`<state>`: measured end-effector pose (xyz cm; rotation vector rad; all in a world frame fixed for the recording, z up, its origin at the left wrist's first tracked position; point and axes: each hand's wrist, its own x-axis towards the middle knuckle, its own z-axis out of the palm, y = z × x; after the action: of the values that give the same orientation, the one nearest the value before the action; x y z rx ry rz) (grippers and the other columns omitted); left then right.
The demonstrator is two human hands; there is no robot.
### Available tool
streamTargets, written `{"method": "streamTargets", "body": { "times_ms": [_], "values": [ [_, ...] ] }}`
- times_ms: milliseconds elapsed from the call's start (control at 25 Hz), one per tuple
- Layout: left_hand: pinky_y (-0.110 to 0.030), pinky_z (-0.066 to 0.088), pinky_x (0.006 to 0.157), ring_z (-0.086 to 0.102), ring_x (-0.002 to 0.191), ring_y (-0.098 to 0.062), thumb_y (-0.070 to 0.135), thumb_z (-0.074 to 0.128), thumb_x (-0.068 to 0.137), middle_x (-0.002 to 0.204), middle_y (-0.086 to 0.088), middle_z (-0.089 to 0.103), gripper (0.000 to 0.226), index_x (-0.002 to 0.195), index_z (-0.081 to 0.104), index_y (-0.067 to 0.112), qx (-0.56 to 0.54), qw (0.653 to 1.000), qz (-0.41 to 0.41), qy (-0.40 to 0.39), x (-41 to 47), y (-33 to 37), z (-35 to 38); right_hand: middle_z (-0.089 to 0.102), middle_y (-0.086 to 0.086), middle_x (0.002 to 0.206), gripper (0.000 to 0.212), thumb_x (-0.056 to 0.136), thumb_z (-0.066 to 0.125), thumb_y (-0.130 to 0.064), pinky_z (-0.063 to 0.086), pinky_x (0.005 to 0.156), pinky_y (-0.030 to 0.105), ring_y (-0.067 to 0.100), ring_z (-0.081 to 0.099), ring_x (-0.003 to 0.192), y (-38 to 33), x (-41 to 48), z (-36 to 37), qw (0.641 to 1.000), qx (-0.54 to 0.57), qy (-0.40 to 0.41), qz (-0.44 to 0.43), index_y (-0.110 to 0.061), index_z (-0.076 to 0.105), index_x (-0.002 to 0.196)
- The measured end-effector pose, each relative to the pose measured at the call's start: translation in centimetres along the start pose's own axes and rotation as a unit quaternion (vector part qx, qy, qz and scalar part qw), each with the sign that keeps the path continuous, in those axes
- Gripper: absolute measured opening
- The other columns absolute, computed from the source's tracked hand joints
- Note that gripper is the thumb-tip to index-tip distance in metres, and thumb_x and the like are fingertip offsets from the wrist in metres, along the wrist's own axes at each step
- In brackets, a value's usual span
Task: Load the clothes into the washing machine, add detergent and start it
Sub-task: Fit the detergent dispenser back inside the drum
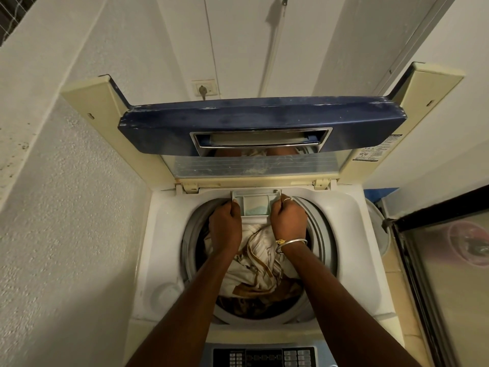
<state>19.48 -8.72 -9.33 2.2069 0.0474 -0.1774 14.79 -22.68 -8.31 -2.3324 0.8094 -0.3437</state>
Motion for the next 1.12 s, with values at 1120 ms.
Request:
{"method": "streamTargets", "body": {
  "times_ms": [1120],
  "values": [
    [-0.024, 0.026, 0.049, 0.037, 0.047, -0.005, 0.02, 0.048, 0.101, 0.051, 0.01, 0.041, 0.047, 0.055, 0.042, 0.025, 0.019, 0.997, 0.038, -0.058, 0.8, 0.4, -1.1, 0.059, 0.01, 0.063, 0.028, 0.097, 0.047, -0.018, 0.038, 0.054, 0.03, 0.025, 0.054, 0.057, 0.0, 0.4, -0.9, 0.999, -0.003, -0.021, -0.024, -0.009, 0.06, 0.074]
  ]
}}
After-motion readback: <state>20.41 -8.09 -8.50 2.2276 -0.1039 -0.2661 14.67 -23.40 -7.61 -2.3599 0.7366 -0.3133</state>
